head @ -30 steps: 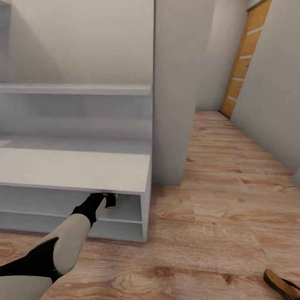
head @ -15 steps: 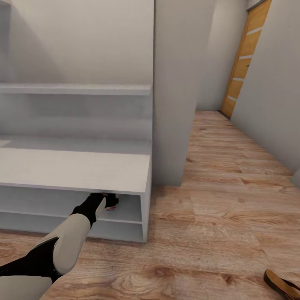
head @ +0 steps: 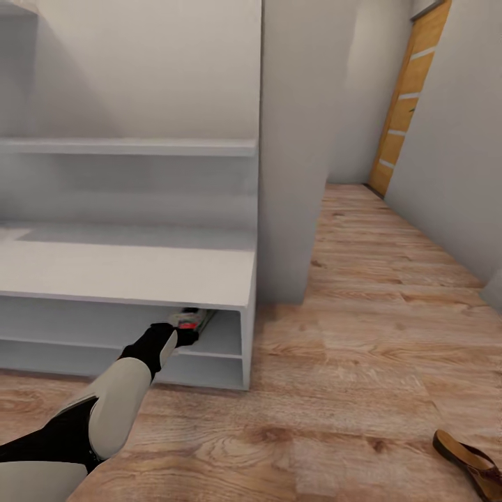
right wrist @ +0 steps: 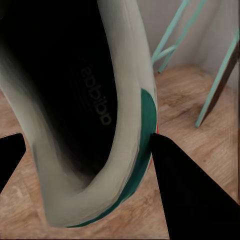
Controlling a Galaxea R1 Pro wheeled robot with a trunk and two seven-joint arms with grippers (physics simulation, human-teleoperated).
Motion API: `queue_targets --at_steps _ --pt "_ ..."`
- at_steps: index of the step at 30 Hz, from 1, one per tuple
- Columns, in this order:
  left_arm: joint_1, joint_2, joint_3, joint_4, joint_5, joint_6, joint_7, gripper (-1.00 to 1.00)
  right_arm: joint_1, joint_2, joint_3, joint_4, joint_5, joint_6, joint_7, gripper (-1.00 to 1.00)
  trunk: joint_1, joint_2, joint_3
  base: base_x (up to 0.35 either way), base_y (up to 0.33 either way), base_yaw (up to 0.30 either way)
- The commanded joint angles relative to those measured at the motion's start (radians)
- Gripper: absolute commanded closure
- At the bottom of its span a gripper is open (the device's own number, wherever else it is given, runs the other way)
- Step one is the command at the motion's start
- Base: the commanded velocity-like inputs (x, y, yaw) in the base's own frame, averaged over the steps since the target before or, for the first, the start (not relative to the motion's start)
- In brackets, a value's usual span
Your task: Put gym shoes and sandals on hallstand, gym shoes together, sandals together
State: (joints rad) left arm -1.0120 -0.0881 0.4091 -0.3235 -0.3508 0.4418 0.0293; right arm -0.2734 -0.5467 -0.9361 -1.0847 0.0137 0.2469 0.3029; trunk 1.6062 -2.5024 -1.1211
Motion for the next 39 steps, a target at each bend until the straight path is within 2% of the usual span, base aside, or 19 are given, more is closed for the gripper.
queue_targets --at_steps 1,9,26,39 --pt "0.000 -0.001 0.005 -0.002 -0.002 0.005 0.001 -1.00 -0.001 0.000 -0.003 -0.001 0.000 0.006 0.007 1.00 -0.001 0.000 -0.001 -0.332 0.083 0.000" --pt "0.000 0.004 0.014 -0.003 0.000 0.006 0.002 -1.00 -0.001 0.000 -0.003 -0.001 0.000 0.006 0.007 1.00 -0.001 0.000 -0.001 -0.201 0.152 0.000" --pt "0.000 0.007 0.016 -0.003 0.001 0.005 0.001 -1.00 -0.001 0.000 -0.006 -0.004 -0.002 0.003 0.006 1.00 -0.001 0.000 -0.001 0.034 0.324 0.000" --pt "0.000 0.009 0.017 -0.005 0.001 0.004 0.000 -1.00 -0.001 0.002 -0.006 -0.006 -0.003 0.002 0.006 1.00 -0.001 0.000 -0.001 -0.223 0.265 0.000"
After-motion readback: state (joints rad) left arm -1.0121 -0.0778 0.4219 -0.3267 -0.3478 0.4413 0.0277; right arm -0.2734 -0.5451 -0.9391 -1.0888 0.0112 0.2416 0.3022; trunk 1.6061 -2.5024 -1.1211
